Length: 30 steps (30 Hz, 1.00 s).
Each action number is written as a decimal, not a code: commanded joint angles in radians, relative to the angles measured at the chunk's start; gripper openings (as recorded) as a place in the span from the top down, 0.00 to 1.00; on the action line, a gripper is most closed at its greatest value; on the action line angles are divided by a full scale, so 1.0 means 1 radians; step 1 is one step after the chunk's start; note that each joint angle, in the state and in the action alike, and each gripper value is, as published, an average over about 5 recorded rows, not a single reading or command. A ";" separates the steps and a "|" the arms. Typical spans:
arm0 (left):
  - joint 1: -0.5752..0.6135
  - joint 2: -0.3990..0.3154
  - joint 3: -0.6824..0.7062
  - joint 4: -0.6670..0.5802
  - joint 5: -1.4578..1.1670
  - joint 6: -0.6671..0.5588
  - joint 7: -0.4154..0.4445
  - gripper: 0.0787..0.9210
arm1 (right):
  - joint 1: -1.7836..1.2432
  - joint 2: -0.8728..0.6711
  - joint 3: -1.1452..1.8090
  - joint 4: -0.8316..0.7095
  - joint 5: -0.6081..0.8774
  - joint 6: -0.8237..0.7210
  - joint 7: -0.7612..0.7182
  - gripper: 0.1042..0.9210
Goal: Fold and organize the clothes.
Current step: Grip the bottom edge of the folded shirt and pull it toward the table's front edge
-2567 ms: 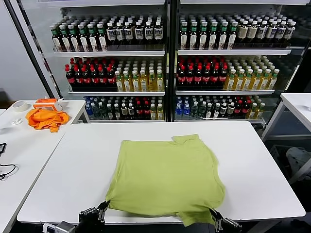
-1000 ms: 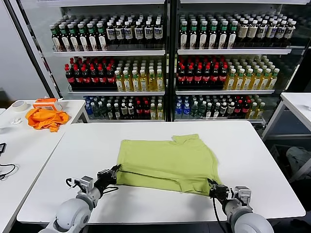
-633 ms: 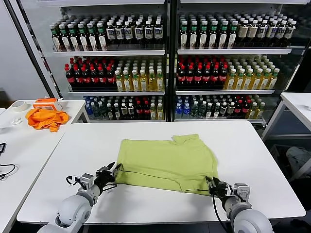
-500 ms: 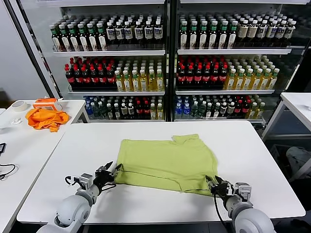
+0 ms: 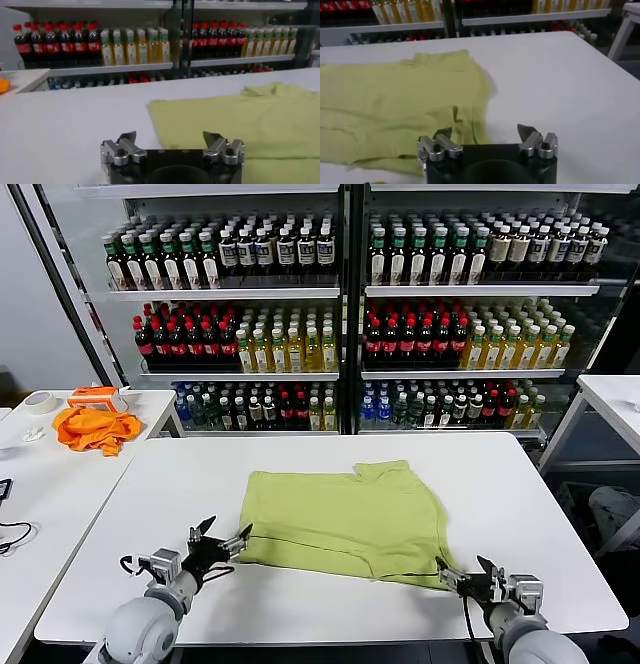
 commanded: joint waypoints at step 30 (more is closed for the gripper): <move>0.134 -0.022 -0.002 -0.136 0.023 0.182 -0.079 0.93 | -0.068 0.007 -0.001 0.041 -0.001 0.051 -0.068 0.98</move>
